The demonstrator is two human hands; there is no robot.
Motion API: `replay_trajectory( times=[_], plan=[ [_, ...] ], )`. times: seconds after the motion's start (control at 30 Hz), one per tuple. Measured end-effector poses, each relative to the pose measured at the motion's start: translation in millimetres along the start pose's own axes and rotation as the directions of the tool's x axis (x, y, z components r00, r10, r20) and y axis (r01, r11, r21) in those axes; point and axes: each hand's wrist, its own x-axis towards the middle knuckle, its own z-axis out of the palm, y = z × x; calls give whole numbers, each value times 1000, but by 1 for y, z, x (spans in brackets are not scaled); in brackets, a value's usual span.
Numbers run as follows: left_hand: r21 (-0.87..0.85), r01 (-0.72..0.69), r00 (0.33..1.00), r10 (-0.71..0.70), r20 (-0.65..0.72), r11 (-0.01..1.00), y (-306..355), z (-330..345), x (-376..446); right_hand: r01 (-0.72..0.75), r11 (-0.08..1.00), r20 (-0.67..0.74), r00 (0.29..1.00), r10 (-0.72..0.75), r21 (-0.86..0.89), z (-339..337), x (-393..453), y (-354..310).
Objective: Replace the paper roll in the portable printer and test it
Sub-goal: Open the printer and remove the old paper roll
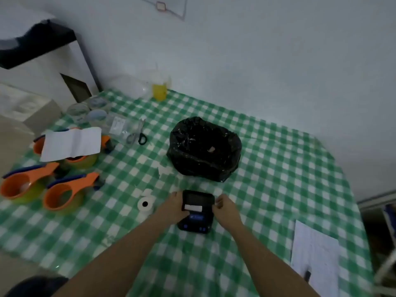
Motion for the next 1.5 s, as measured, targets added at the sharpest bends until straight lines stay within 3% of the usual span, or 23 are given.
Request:
replay_trajectory(
  times=[0.23,0.43,0.57,0.77,0.9,1.07,1.2,1.37,1.5],
  plan=[
    [-227,73,996,-83,-36,971,-14,15,4,-175,982,94,981,168,68,-6,21,11],
    [-339,134,982,-170,-78,931,-12,21,5,-292,935,162,932,326,-204,-10,40,-3],
    [-321,164,974,-205,-97,933,-14,25,5,-326,921,226,901,371,-214,-10,49,-9],
    [-288,162,976,-196,-93,944,-11,22,3,-322,913,214,901,377,-251,-8,47,-8],
    [-259,185,973,-214,-87,948,-10,21,2,-216,928,161,948,273,-303,-7,37,-3],
    [-198,190,977,-206,-64,962,-11,19,4,-52,998,-46,998,50,-47,1,4,18],
    [-162,198,974,-213,-80,967,-10,19,3,156,977,-65,984,-167,-144,20,3,14],
    [-112,204,974,-213,-73,972,-7,15,-1,122,970,-43,990,-134,-212,35,16,0],
    [-91,166,977,-176,-122,982,1,6,-5,193,979,-17,981,-194,-61,7,5,-20]
  ],
)
